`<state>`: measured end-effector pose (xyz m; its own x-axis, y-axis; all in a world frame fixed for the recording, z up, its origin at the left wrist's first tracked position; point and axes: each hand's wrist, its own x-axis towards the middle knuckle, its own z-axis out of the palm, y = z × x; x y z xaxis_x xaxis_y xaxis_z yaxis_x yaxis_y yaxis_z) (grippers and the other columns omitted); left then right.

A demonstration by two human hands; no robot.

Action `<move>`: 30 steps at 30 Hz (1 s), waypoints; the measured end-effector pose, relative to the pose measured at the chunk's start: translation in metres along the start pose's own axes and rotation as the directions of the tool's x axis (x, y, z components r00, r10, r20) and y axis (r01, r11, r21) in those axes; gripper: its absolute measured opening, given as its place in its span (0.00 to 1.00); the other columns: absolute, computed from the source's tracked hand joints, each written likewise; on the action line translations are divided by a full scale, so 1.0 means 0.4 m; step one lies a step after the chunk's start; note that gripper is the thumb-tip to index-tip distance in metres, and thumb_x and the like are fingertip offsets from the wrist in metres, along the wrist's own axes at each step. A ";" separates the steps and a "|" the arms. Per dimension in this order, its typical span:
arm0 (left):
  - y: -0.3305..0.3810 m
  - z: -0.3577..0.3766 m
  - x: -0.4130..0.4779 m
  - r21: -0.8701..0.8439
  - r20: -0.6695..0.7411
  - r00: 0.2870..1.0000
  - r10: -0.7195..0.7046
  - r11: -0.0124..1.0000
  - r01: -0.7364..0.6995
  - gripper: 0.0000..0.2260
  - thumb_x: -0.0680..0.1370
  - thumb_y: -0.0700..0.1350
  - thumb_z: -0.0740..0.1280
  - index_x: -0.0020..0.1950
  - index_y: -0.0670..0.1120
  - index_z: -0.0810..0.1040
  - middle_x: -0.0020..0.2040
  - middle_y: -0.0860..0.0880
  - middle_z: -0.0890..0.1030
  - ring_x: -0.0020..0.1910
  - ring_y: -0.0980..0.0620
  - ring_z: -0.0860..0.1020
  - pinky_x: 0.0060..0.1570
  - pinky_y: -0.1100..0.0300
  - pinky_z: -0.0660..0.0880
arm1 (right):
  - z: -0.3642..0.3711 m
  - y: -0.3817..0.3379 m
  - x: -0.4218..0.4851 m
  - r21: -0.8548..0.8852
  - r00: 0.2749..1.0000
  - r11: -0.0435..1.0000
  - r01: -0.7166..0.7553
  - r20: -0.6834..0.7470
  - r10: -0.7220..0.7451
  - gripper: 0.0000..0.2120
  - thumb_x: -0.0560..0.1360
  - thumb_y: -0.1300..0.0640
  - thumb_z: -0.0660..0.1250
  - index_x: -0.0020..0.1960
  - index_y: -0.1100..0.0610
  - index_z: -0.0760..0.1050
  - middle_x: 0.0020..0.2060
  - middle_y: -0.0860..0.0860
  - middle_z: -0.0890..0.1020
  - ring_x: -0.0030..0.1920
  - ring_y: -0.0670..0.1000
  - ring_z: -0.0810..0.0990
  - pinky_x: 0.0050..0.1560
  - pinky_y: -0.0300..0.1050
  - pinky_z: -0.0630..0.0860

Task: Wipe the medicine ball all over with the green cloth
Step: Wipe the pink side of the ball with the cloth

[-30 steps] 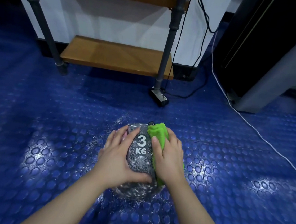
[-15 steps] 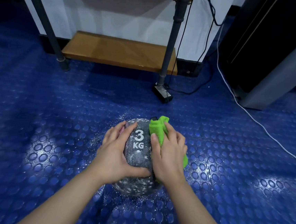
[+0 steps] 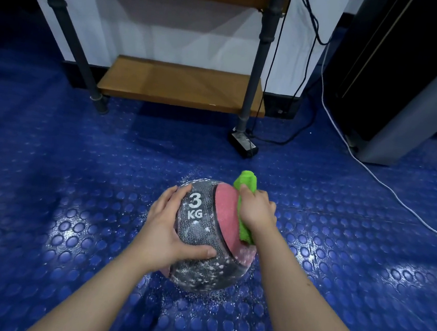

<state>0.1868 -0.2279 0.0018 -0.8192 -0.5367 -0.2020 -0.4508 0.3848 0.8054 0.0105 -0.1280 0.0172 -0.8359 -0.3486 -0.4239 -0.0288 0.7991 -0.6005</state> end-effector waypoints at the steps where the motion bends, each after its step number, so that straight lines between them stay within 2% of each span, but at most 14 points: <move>1: -0.003 -0.003 -0.004 -0.003 0.010 1.000 0.011 1.000 -0.011 0.60 0.47 0.75 0.75 0.75 0.71 0.51 0.76 0.65 0.49 0.78 0.54 0.52 0.76 0.46 0.57 | 0.000 0.008 -0.001 0.013 1.000 1.000 -0.022 0.016 0.022 0.27 0.81 0.43 0.46 0.70 0.59 0.67 0.71 0.54 0.66 0.70 0.60 0.59 0.67 0.58 0.56; 4: 0.008 -0.037 -0.007 0.049 0.087 0.996 -0.012 0.999 0.008 0.61 0.48 0.72 0.77 0.75 0.69 0.49 0.77 0.62 0.48 0.79 0.53 0.50 0.77 0.46 0.55 | 0.001 0.020 -0.015 -0.036 0.999 0.999 0.013 0.033 -0.012 0.28 0.81 0.43 0.43 0.68 0.58 0.69 0.70 0.57 0.66 0.68 0.62 0.61 0.67 0.58 0.57; 6: 0.035 -0.059 -0.009 0.167 0.155 0.987 -0.051 0.986 0.025 0.64 0.47 0.73 0.76 0.76 0.68 0.45 0.79 0.61 0.43 0.80 0.52 0.42 0.76 0.37 0.53 | -0.003 0.023 -0.034 -0.025 0.999 1.000 0.013 0.034 -0.012 0.30 0.81 0.41 0.43 0.67 0.58 0.71 0.69 0.57 0.66 0.68 0.62 0.60 0.66 0.59 0.59; 8: 0.067 -0.059 -0.017 0.254 0.186 0.981 -0.050 0.967 0.001 0.66 0.44 0.76 0.73 0.74 0.73 0.39 0.78 0.64 0.35 0.78 0.52 0.34 0.73 0.30 0.51 | -0.007 0.027 -0.045 -0.011 0.998 0.999 0.034 0.056 -0.033 0.32 0.78 0.38 0.42 0.64 0.58 0.73 0.66 0.58 0.70 0.66 0.63 0.63 0.64 0.59 0.60; 11: 0.088 -0.031 -0.025 0.326 0.190 0.979 -0.073 0.945 0.007 0.65 0.46 0.73 0.76 0.71 0.76 0.35 0.76 0.65 0.32 0.77 0.50 0.32 0.72 0.29 0.52 | -0.024 0.030 -0.052 0.207 0.999 0.978 0.036 0.014 -0.040 0.28 0.71 0.39 0.48 0.50 0.59 0.76 0.51 0.57 0.77 0.55 0.59 0.73 0.58 0.55 0.68; 13: 0.086 -0.019 -0.023 0.334 0.168 0.984 -0.064 0.943 0.004 0.64 0.47 0.72 0.77 0.69 0.78 0.35 0.77 0.64 0.33 0.78 0.49 0.33 0.72 0.30 0.53 | -0.040 0.027 -0.069 0.255 0.978 0.946 0.201 -0.106 -0.179 0.21 0.71 0.41 0.52 0.40 0.57 0.73 0.42 0.53 0.76 0.48 0.57 0.74 0.49 0.52 0.69; 14: 0.086 -0.019 -0.020 0.322 0.156 0.986 -0.057 0.947 0.004 0.62 0.46 0.73 0.76 0.66 0.81 0.35 0.77 0.64 0.34 0.78 0.49 0.34 0.72 0.30 0.54 | -0.042 0.026 -0.083 0.163 0.945 0.934 0.317 -0.136 -0.297 0.19 0.75 0.42 0.54 0.42 0.56 0.75 0.46 0.52 0.77 0.50 0.57 0.73 0.50 0.50 0.67; 15: 0.085 -0.020 -0.017 0.312 0.146 0.988 -0.055 0.950 0.006 0.61 0.45 0.73 0.75 0.64 0.82 0.35 0.78 0.64 0.36 0.79 0.49 0.35 0.72 0.30 0.54 | -0.032 0.034 -0.090 0.038 0.902 0.907 0.420 -0.128 -0.413 0.18 0.78 0.44 0.55 0.50 0.55 0.77 0.55 0.52 0.76 0.56 0.56 0.71 0.54 0.48 0.66; 17: 0.083 -0.021 -0.010 0.299 0.132 0.990 -0.052 0.954 0.010 0.60 0.43 0.73 0.74 0.63 0.83 0.36 0.78 0.64 0.38 0.79 0.48 0.37 0.73 0.32 0.55 | 0.004 0.045 -0.126 -0.147 0.831 0.834 0.532 -0.098 -0.547 0.17 0.80 0.48 0.58 0.66 0.51 0.74 0.69 0.50 0.69 0.63 0.56 0.66 0.64 0.48 0.63; 19: 0.079 -0.019 -0.005 0.289 0.130 0.991 -0.044 0.957 0.004 0.59 0.43 0.73 0.74 0.63 0.83 0.38 0.78 0.64 0.39 0.79 0.48 0.38 0.73 0.34 0.55 | 0.048 0.051 -0.164 -0.218 0.765 0.781 0.586 -0.171 -0.621 0.18 0.79 0.53 0.60 0.69 0.50 0.73 0.70 0.51 0.68 0.60 0.56 0.66 0.64 0.50 0.66; 21: 0.075 -0.018 -0.001 0.290 0.125 0.991 -0.046 0.957 0.008 0.61 0.43 0.74 0.73 0.68 0.79 0.39 0.78 0.63 0.39 0.79 0.49 0.39 0.74 0.35 0.55 | 0.069 0.047 -0.173 -0.241 0.720 0.760 0.603 -0.247 -0.649 0.19 0.77 0.53 0.58 0.67 0.51 0.75 0.68 0.51 0.72 0.58 0.56 0.68 0.60 0.53 0.70; 24: 0.072 -0.018 0.009 0.286 0.114 0.991 -0.072 0.958 0.036 0.68 0.42 0.74 0.73 0.76 0.69 0.42 0.79 0.62 0.39 0.79 0.49 0.38 0.74 0.36 0.55 | 0.058 0.021 -0.129 -0.193 0.772 0.797 0.573 -0.199 -0.604 0.17 0.80 0.54 0.56 0.66 0.45 0.75 0.69 0.45 0.71 0.60 0.53 0.66 0.63 0.51 0.66; 27: 0.076 -0.019 0.011 0.280 0.126 0.989 -0.082 0.959 0.044 0.69 0.42 0.74 0.74 0.76 0.69 0.41 0.79 0.61 0.39 0.79 0.48 0.38 0.74 0.35 0.55 | 0.038 -0.015 -0.083 -0.155 0.858 0.862 0.482 -0.119 -0.500 0.15 0.82 0.52 0.55 0.66 0.47 0.75 0.70 0.44 0.69 0.61 0.52 0.64 0.65 0.50 0.64; 30: 0.084 -0.020 0.011 0.295 0.138 0.986 -0.094 0.954 0.050 0.68 0.42 0.74 0.74 0.75 0.69 0.40 0.78 0.63 0.38 0.79 0.48 0.38 0.73 0.34 0.56 | 0.035 -0.027 -0.080 -0.195 0.874 0.873 0.448 -0.113 -0.473 0.16 0.82 0.54 0.54 0.64 0.51 0.75 0.71 0.45 0.68 0.61 0.53 0.64 0.65 0.50 0.63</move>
<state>0.1709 -0.2232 0.0327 -0.8140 -0.4622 -0.3518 -0.5757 0.5618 0.5941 0.0451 -0.1324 0.0279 -0.7785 -0.6275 -0.0098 -0.5059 0.6367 -0.5819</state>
